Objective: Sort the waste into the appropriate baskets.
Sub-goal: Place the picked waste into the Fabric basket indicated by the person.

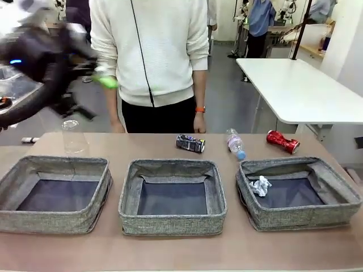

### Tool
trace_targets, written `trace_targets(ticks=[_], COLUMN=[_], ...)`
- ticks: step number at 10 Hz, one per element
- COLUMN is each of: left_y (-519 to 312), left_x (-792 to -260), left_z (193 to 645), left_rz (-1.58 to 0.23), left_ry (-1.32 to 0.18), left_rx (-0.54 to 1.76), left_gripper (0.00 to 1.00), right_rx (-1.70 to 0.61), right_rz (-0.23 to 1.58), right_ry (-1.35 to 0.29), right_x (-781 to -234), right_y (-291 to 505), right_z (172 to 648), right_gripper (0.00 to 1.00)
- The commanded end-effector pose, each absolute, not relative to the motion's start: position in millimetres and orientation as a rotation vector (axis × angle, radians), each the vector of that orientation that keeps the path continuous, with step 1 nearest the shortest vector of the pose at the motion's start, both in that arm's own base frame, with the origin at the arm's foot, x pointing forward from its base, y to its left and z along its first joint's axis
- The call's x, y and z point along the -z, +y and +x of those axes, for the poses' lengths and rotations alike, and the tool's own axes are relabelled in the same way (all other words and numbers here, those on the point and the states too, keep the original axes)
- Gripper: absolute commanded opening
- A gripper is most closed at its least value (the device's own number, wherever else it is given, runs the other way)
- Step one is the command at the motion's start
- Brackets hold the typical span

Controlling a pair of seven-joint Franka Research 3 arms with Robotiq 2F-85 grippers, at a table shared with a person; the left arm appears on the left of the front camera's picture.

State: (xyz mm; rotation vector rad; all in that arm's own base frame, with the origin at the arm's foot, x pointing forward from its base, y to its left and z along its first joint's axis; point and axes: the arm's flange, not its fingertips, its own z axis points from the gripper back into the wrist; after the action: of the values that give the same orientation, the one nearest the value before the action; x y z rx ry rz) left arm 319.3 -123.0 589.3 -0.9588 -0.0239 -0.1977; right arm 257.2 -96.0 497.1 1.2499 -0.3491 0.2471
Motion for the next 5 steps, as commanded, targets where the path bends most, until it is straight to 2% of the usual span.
trace_targets(ticks=[1, 3, 5], left_y=[-56.2, 34.5, 74.1], left_x=[-562.3, -500.2, -453.7], left_z=[291.2, 239.4, 217.7], left_rz=[-1.036, -1.287, -1.461], left_ry=[0.014, -0.134, -0.238], left_rx=[0.146, 0.056, -0.039], left_gripper=[1.0, 1.0, 1.0], right_rx=[-0.269, -0.28, -0.219], right_rz=[1.327, 1.357, 1.32], right_ry=[-0.253, -0.217, -0.215], right_x=[-495.5, -497.3, -490.3], right_y=[-62.4, -25.4, -16.1], right_z=[259.5, 267.3, 272.3], right_gripper=[1.0, 1.0, 1.0])
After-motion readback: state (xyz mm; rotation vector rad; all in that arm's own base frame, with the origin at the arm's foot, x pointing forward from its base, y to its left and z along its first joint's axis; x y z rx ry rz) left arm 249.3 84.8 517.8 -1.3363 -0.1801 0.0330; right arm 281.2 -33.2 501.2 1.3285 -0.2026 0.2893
